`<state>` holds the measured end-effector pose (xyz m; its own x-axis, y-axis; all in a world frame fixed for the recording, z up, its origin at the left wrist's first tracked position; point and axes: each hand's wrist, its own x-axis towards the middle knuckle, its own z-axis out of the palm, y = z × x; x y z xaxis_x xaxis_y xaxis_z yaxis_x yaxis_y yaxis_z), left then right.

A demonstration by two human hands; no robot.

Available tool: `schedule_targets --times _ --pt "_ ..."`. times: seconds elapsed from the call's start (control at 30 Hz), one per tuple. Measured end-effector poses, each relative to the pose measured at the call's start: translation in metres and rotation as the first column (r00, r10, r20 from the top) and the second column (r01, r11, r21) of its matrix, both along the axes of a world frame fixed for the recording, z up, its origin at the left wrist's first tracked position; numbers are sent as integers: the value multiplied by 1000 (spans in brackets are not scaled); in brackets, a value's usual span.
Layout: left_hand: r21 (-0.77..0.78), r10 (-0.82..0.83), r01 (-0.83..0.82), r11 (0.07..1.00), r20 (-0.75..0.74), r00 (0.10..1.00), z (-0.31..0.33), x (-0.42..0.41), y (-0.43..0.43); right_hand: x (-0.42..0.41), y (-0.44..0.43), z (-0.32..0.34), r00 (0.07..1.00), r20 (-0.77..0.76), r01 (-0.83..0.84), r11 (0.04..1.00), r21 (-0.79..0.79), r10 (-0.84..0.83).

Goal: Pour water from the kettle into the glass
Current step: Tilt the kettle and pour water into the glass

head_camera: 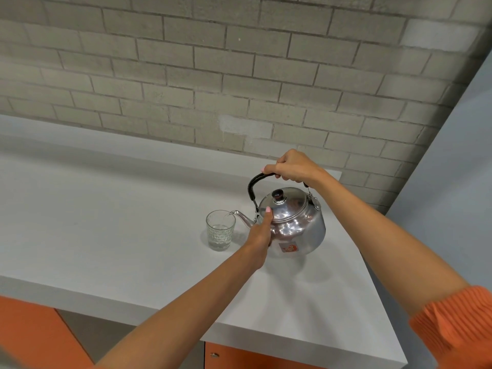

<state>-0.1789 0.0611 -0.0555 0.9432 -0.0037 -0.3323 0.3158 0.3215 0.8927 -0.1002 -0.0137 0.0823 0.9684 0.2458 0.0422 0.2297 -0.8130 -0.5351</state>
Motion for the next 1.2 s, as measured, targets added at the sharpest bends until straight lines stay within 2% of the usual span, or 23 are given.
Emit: schedule_targets --times 1.2 --pt "-8 9 -9 1000 11 1000 3 2 -1 0 2 3 1000 1 2 1000 -19 -2"
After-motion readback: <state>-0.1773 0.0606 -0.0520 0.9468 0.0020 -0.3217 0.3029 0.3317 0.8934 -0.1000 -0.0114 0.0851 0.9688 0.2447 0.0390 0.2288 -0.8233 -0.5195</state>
